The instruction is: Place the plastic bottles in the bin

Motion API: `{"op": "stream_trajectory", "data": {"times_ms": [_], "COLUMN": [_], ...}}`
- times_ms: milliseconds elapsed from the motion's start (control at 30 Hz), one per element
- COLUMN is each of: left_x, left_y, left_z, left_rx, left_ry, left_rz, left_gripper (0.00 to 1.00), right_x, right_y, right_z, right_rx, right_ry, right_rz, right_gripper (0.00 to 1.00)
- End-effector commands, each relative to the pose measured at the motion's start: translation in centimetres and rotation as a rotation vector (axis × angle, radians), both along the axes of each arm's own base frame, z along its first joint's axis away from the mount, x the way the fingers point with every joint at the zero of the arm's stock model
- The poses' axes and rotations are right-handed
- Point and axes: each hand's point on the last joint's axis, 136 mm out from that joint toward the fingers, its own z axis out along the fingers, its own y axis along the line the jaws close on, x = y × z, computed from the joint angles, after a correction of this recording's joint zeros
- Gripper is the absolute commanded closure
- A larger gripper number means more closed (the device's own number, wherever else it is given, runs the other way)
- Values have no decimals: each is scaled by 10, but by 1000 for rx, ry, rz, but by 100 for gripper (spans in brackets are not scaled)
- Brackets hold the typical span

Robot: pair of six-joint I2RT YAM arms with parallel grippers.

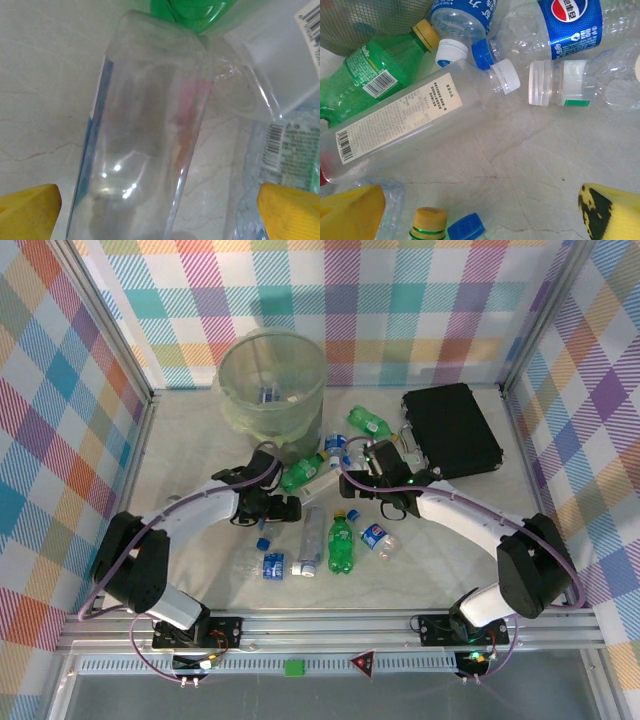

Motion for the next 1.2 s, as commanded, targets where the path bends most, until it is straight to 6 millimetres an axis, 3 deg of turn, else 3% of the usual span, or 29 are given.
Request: {"op": "stream_trajectory", "data": {"times_ms": [0,267,533,733,867,1167], "left_x": [7,18,16,14,14,22], "left_y": [7,7,6,9,13,37], "left_z": [-3,-18,-39,-46,-40,0], "left_rx": [90,117,132,150,160,175], "left_ry": [-23,-44,-4,7,-17,-161], "left_rz": [-16,-9,-21,-19,-12,78], "left_gripper": [0,7,16,39,50,55], "right_x": [-3,3,1,3,3,5], "right_y": [-5,4,-2,-2,-1,3], "right_z": [3,4,2,5,5,8], "right_rx": [-12,-9,-24,-25,-22,-7], "right_ry": [-5,8,14,7,8,0], "right_rz": [-17,2,-16,-21,-21,-14], "right_gripper": [1,1,1,1,1,1]}}
